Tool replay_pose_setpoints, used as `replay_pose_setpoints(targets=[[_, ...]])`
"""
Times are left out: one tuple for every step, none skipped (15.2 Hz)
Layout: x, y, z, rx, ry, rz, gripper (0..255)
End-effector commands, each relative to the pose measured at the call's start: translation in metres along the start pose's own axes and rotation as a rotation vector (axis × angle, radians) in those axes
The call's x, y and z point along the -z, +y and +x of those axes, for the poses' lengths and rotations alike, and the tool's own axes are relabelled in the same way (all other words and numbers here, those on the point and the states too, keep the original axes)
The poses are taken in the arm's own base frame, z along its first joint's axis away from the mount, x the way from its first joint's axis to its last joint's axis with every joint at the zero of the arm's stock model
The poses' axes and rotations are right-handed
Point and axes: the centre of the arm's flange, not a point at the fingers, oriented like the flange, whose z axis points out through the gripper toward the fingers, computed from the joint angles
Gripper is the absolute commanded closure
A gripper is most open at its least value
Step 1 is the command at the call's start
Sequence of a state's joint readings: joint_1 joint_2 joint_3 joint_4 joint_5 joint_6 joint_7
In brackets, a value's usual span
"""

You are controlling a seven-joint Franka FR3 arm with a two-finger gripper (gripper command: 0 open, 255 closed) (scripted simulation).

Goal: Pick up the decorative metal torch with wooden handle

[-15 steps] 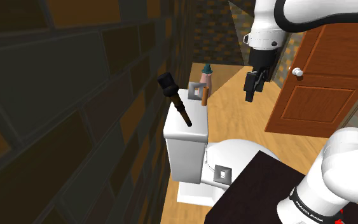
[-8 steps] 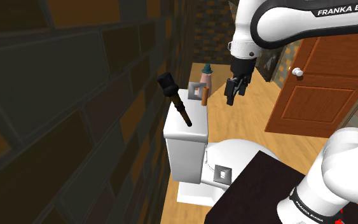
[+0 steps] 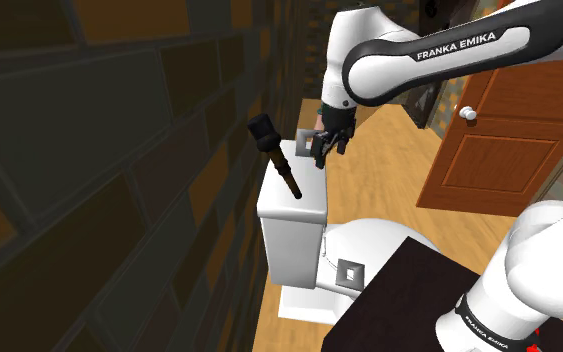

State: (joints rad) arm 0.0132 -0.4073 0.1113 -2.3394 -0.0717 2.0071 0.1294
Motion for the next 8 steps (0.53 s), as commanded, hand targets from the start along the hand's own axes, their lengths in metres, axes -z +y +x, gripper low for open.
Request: replay_pose_setpoints(targets=[[-0.011, -0.007, 0.018, -0.009, 0.027, -0.006, 0], [-0.016, -0.010, 0.028, -0.014, 0.039, -0.010, 0], [-0.021, -0.013, 0.038, -0.018, 0.051, -0.013, 0], [-0.026, -0.017, 0.049, -0.022, 0.063, -0.017, 0], [-0.031, -0.020, 0.059, -0.027, 0.075, -0.020, 0], [-0.036, -0.023, 0.069, -0.031, 0.087, -0.024, 0], [-0.040, -0.026, 0.079, -0.035, 0.099, -0.027, 0], [-0.045, -0.029, 0.090, -0.040, 0.111, -0.031, 0]])
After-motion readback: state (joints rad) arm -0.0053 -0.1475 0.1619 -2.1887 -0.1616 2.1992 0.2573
